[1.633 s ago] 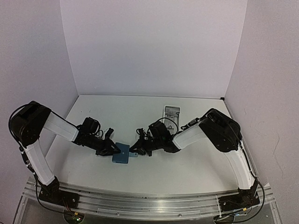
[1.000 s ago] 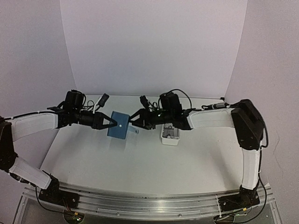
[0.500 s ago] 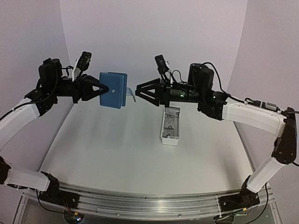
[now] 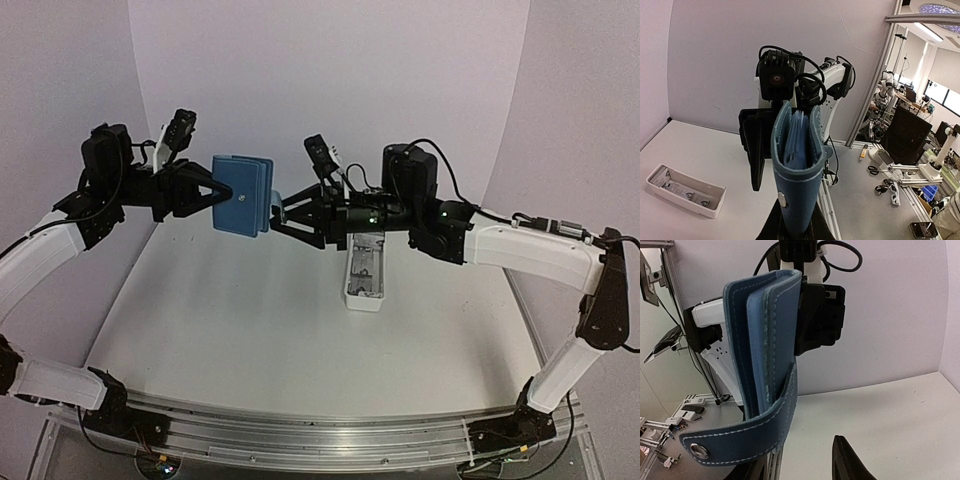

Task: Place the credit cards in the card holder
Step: Close the card holder at the center of the board.

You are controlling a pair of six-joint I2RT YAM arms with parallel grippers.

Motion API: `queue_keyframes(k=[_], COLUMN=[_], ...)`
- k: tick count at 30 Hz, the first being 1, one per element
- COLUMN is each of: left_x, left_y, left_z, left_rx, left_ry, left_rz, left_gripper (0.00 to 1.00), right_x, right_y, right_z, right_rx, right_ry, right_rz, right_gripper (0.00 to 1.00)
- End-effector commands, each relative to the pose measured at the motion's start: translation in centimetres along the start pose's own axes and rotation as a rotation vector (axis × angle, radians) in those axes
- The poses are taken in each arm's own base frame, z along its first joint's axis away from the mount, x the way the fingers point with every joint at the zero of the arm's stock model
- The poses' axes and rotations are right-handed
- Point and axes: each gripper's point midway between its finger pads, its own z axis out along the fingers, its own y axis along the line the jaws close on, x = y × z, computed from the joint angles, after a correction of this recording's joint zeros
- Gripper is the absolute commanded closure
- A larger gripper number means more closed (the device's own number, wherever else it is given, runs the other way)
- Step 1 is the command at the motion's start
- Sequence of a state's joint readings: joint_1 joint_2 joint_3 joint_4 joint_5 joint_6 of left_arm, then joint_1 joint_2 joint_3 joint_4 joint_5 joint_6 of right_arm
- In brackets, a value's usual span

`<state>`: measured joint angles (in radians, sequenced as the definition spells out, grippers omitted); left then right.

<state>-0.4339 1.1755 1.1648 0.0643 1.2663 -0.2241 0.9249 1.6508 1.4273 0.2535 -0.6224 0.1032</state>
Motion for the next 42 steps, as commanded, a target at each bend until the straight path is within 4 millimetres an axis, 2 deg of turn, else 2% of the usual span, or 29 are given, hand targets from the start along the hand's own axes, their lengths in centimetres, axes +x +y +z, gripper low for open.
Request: queue_keyframes(k=[1,3,6,9,13,14,19,22,26,33,37,39,42], left_x=[-1.8,-1.8,-1.4,-0.6,-0.3,-0.1,0.8,1.5,1.6,1.7,2.8,2.4,1.9], left_y=[-2.5,-2.8,-2.8,-2.8,-2.5,-2.2,-1.2,-1.0,-0.8,-0.9,1.2,1.2,0.6], left_z=[-0.2,-0.2,-0.1,0.0,0.1,0.2,0.3,0.3,0.3,1.5,2.4,2.7,3.2], left_rx=[0.063,0.088,0.115,0.147,0.168,0.164,0.129,0.122,0.115,0.089,-0.09,-0.14,-0.165], left_ry=[0.003,0.019,0.038,0.053,0.071,0.077,0.105,0.117,0.119,0.135,0.186,0.157,0.13], left_rz=[0.119,0.128,0.111,0.139,0.158,0.157,0.156,0.15,0.155,0.172,0.202,0.231,0.268], left_gripper=[1.0,1.0,1.0,1.0,1.0,1.0,1.0,1.0,1.0,1.0,1.0,1.0,1.0], right_x=[0.2,2.2,0.5,-1.4,-1.3,-1.2,-1.1,-1.2,-1.3,-0.7,-0.6,-0.3,0.2], right_y=[0.0,-1.4,0.0,0.2,1.5,2.5,4.3,4.7,5.3,4.9,4.2,3.5,2.7], right_z=[-0.1,-0.7,-1.2,-1.5,-0.8,-0.3,0.2,0.1,0.4,2.0,2.6,3.3,3.7], right_rx=[0.026,0.119,0.077,0.097,0.076,0.051,0.002,0.002,-0.026,-0.059,-0.046,-0.024,0.006], right_ry=[0.024,0.121,0.097,0.067,0.073,0.074,0.076,0.077,0.086,0.1,0.105,0.111,0.12], right_rz=[-0.087,-0.133,-0.162,-0.198,-0.224,-0.228,-0.226,-0.228,-0.222,-0.191,-0.166,-0.138,-0.12], right_gripper=[0.58,0.57,0.57,0.58,0.58,0.58,0.46,0.46,0.56,0.57,0.6,0.67,0.7])
